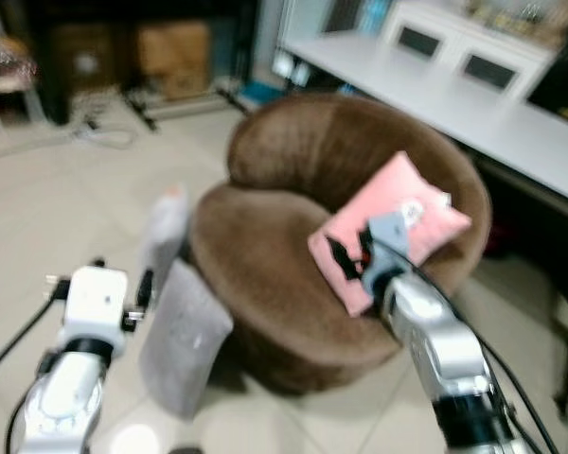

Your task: Move the pillow to the sofa from floor

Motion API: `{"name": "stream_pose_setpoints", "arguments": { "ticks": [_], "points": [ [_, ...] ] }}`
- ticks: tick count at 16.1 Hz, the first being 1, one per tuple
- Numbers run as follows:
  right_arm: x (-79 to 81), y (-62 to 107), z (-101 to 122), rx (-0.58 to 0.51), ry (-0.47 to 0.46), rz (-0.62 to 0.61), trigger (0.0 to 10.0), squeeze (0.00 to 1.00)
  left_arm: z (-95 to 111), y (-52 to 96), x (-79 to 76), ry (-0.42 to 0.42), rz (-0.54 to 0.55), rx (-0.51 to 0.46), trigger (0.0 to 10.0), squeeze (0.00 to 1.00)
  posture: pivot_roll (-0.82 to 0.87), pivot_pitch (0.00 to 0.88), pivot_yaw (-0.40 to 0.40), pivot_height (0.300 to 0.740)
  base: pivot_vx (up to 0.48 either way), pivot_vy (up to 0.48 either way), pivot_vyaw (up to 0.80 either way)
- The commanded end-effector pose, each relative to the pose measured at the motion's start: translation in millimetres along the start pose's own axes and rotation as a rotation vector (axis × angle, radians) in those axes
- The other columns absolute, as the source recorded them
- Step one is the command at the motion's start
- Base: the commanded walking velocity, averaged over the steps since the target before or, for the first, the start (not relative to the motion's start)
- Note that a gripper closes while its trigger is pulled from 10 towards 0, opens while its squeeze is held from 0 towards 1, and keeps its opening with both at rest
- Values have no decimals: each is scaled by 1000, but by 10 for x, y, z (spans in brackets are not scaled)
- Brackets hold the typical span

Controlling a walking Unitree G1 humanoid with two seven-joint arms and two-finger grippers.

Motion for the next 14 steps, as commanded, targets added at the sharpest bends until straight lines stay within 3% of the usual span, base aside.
{"name": "stream_pose_setpoints", "arguments": {
  "ticks": [1, 9, 11, 14],
  "points": [
    [-136, 52, -153, 64, 2, -42, 10000, 0, 4, -2, -94, 20, -26, -3, 10000, 0, 6, 0, -175, 740, 0, 356, 0],
    [-138, 41, -205, 72, -45, -69, 10000, 0, -10, 0, -57, 8, -27, -9, 10000, 0, 8, 0, -157, 740, 0, 330, 0],
    [-136, 39, -192, 56, -42, -73, 10000, 0, 30, -9, -46, -1, -34, -49, 10000, 0, 10, 0, -139, 740, 0, 0, 0],
    [-52, 24, -150, 31, -23, -42, 10000, 0, 59, -73, 4, -2, -53, -63, 10000, 0, -9, 0, -74, 740, 0, 0, 702]
  ]
}}
Point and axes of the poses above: a point about 5 cm out from each wrist's last joint towards the gripper, its own y axis pointing back from the gripper into the wrist, its own z axis along the axis of the wrist's last joint, x = y × z, the point moved 2 cm from there along -y, pointing out of the wrist towards the gripper, and after that the axes turned 14 degrees about y, right-handed, at the moved point
